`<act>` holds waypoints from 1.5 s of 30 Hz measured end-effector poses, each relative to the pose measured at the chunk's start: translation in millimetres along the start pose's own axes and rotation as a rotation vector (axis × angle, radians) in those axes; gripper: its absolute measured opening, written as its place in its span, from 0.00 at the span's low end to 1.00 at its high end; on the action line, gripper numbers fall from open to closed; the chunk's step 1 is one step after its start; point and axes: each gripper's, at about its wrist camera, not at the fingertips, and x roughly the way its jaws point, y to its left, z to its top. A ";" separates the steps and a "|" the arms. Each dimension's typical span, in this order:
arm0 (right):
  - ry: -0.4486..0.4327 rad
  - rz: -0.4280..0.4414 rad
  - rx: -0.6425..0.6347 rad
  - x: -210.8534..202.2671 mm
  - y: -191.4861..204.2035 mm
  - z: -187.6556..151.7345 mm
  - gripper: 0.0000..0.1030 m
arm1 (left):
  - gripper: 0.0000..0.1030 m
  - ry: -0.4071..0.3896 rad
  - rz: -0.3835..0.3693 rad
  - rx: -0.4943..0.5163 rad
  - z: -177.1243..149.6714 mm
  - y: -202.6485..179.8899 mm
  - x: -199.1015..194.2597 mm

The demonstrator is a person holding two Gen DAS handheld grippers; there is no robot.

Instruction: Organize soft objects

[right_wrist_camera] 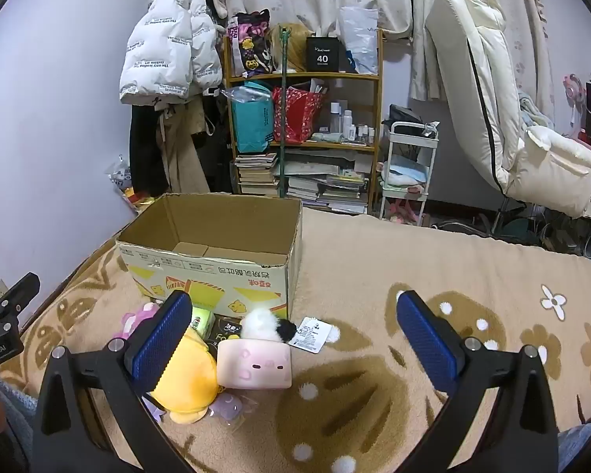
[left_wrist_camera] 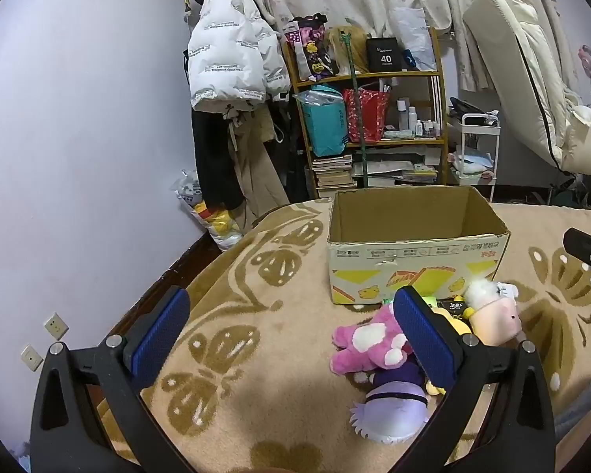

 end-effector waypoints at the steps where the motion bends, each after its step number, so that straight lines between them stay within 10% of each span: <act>1: -0.001 0.000 -0.001 -0.1 0.0 -0.1 1.00 | 0.99 -0.001 0.000 -0.001 0.0 0.0 0.0; 45: -0.007 0.001 0.001 -0.6 -0.5 0.3 1.00 | 0.99 -0.012 0.006 -0.007 5.1 -2.8 -8.4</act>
